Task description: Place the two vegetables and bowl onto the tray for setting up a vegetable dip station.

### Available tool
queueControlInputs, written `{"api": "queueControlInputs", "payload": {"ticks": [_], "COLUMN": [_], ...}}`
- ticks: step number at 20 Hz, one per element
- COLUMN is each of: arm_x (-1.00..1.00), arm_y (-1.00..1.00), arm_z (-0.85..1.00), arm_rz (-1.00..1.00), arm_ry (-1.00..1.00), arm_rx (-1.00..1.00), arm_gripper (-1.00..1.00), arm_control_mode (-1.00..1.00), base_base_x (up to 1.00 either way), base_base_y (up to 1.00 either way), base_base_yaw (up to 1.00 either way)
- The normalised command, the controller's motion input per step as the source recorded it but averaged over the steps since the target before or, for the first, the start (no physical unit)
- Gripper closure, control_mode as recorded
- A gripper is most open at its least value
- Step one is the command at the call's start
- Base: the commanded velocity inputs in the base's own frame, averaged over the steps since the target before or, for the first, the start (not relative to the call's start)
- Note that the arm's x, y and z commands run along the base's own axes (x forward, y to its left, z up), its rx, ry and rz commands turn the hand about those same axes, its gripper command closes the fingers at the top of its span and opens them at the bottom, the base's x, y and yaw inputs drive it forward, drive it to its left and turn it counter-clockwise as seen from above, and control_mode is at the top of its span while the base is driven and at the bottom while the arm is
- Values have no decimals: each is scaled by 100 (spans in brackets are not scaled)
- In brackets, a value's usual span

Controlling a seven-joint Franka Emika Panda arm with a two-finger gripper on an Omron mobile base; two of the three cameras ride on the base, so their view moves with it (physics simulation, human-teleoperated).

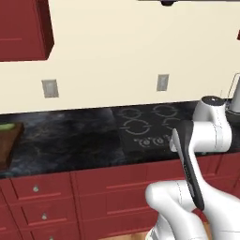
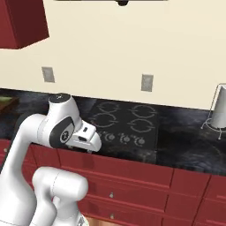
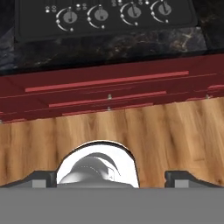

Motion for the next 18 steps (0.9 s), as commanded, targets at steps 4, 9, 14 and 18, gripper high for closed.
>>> {"api": "queueControlInputs", "payload": {"ticks": [4, 9, 14, 18], "arm_x": [0, 0, 0, 0], "arm_y": [0, 0, 0, 0], "arm_z": [0, 0, 0, 0], "arm_rz": [0, 0, 0, 0], "arm_ry": [0, 0, 0, 0], "arm_rx": [0, 0, 0, 0], "arm_gripper": [-100, -100, -100, -100], "arm_control_mode": [100, 100, 100, 100], "base_base_x": [0, 0, 4, 17], "base_base_y": [-100, -100, -100, -100], "base_base_yaw": [4, 1, 1, 2]}}
